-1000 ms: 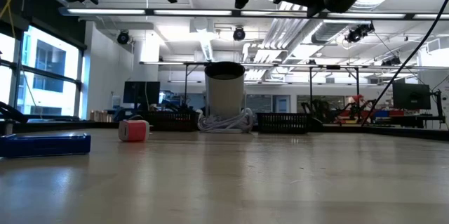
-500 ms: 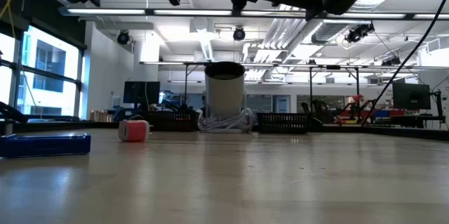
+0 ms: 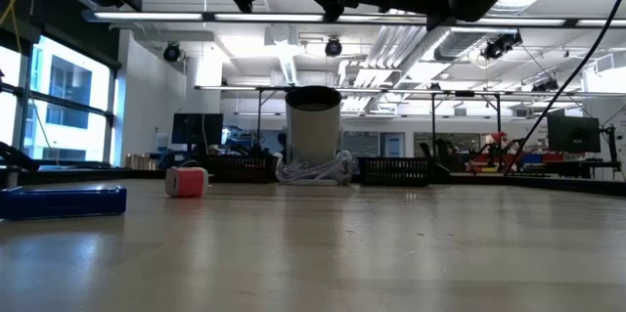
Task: Pick & Place Office items
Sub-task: Put the green charger adapter into the left black basket
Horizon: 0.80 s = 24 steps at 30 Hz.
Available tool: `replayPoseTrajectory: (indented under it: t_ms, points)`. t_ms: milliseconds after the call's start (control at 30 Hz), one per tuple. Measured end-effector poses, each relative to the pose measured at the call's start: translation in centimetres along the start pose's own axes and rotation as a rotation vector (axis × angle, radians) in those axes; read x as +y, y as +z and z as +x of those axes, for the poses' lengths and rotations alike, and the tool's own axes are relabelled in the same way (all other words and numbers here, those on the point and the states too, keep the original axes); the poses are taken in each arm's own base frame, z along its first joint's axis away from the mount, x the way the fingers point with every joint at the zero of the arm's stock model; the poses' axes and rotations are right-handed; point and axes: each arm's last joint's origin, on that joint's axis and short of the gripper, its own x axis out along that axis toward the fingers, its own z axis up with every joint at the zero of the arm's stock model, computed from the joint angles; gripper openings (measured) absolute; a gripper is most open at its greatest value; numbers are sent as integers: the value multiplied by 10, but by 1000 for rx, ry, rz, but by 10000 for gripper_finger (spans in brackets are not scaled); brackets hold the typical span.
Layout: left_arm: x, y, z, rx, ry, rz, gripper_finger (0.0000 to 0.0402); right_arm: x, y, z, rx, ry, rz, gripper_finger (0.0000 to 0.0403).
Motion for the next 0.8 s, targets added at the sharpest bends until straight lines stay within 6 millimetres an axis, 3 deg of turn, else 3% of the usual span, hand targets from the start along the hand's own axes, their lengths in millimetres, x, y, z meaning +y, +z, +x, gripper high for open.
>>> replayPoseTrajectory:
  t_ms: [267,700,800]
  points:
    - [1,0,0,2,26,22,129,0,1,0,-1,-1,7,112]
    - [1,0,0,2,25,37,129,0,1,0,-1,-2,-1,112]
    - [1,0,0,2,25,42,129,0,1,0,-1,-2,-2,139]
